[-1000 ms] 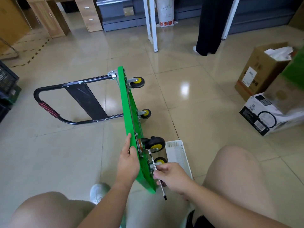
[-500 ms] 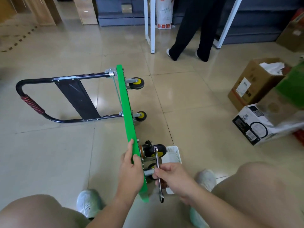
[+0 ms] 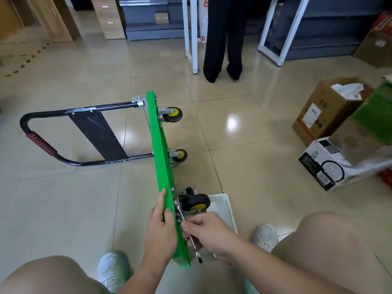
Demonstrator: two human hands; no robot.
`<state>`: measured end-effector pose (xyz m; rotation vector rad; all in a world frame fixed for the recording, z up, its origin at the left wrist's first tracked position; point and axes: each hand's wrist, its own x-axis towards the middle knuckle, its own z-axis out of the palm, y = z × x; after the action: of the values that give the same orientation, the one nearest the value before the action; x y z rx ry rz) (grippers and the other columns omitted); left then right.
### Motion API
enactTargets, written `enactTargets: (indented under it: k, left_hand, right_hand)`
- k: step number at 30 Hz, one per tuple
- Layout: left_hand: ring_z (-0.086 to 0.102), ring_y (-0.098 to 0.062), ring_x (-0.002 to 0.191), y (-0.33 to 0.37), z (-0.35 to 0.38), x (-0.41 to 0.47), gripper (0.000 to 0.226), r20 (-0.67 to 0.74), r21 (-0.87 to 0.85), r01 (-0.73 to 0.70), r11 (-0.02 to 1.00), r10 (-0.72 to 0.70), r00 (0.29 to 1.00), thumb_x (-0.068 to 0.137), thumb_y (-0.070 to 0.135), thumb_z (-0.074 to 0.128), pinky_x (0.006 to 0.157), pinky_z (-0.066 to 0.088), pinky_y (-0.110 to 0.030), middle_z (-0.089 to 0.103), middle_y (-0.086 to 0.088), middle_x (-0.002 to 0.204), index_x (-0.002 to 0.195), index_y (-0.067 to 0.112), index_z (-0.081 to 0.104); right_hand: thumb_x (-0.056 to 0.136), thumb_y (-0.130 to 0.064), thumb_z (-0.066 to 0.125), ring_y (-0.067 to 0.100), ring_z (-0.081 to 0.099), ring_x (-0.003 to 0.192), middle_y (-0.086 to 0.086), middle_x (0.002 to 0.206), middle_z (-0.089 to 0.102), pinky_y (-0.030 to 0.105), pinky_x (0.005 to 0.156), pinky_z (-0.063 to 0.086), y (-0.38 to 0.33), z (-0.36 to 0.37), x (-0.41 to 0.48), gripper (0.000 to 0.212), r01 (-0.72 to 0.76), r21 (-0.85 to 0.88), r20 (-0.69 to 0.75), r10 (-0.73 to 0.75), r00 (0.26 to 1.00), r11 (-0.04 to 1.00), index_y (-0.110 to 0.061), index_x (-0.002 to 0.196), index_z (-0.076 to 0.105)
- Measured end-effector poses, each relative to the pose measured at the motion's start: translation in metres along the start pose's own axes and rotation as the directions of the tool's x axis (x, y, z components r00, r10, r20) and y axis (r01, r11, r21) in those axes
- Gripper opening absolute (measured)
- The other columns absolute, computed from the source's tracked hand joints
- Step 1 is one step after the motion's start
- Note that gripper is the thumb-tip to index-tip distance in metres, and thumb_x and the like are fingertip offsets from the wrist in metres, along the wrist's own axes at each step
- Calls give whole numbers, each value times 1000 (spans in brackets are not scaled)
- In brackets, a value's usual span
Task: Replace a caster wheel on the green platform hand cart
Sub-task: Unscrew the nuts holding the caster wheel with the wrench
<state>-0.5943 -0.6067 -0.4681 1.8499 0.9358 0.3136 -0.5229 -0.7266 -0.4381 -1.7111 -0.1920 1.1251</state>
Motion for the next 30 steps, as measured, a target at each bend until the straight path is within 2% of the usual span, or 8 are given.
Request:
enactTargets:
  k: [4,7,11,15,18,20,24,30]
  left_hand:
    - [49,-9,115,4,-1,-2,56,7,5,0,1000,0,1000,107,21,38,101,38,-32,44,14,133,154,50,33]
    - [51,-9,111,6,-1,-1,56,11,-2,10,1000,-10,1000,107,22,38,97,37,-30,46,12,130,153,52,32]
    - [56,-10,112,3,-1,0,56,3,-22,8,1000,-8,1000,106,22,39,101,42,-34,48,12,131,152,53,33]
    - [51,16,106,3,-2,0,56,3,-57,10,998,-10,1000,106,19,40,96,36,-24,47,14,132,152,51,35]
    - [43,32,100,5,-2,0,56,19,-85,11,996,-10,1000,106,19,40,94,32,-20,45,17,131,151,52,34]
    - [40,37,99,6,-3,-1,55,26,-95,10,995,-8,1000,107,20,39,95,31,-18,44,19,131,151,52,34]
    - [40,36,100,5,-4,0,57,30,-89,12,996,-9,1000,107,20,39,93,30,-16,45,18,131,152,53,34]
    - [47,27,103,5,-7,-1,58,32,-73,31,997,-29,999,106,20,40,89,34,-19,47,19,130,150,58,34]
  right_hand:
    - [97,-29,63,15,60,60,2,70,70,28,64,48,-12,2,4,28,-26,64,0,26,1000,998,-13,77,73]
    - [98,-28,61,14,61,61,4,74,71,29,66,48,-23,1,8,26,-28,94,-12,29,1000,995,-12,80,73]
    - [98,-25,62,11,59,56,2,71,70,24,60,48,-35,-2,13,24,-48,175,-8,50,999,983,-10,82,72]
    - [98,-26,62,11,58,56,1,71,69,19,52,44,-46,-4,19,23,-66,165,-22,70,997,984,-13,81,70]
    - [97,-24,63,12,59,57,3,72,69,24,58,47,-56,-5,28,20,-91,171,-27,97,995,981,-10,85,71]
    - [96,-25,63,11,59,54,2,70,69,27,60,46,-62,-3,33,19,-99,149,-35,106,994,984,-9,89,70]
    - [94,-28,67,9,54,50,1,65,66,22,49,41,-75,-2,42,20,-126,100,-41,130,991,987,-10,85,68]
    - [96,-20,65,5,46,40,2,56,56,14,36,38,-94,-4,48,14,-192,170,-2,195,981,967,-7,93,67]
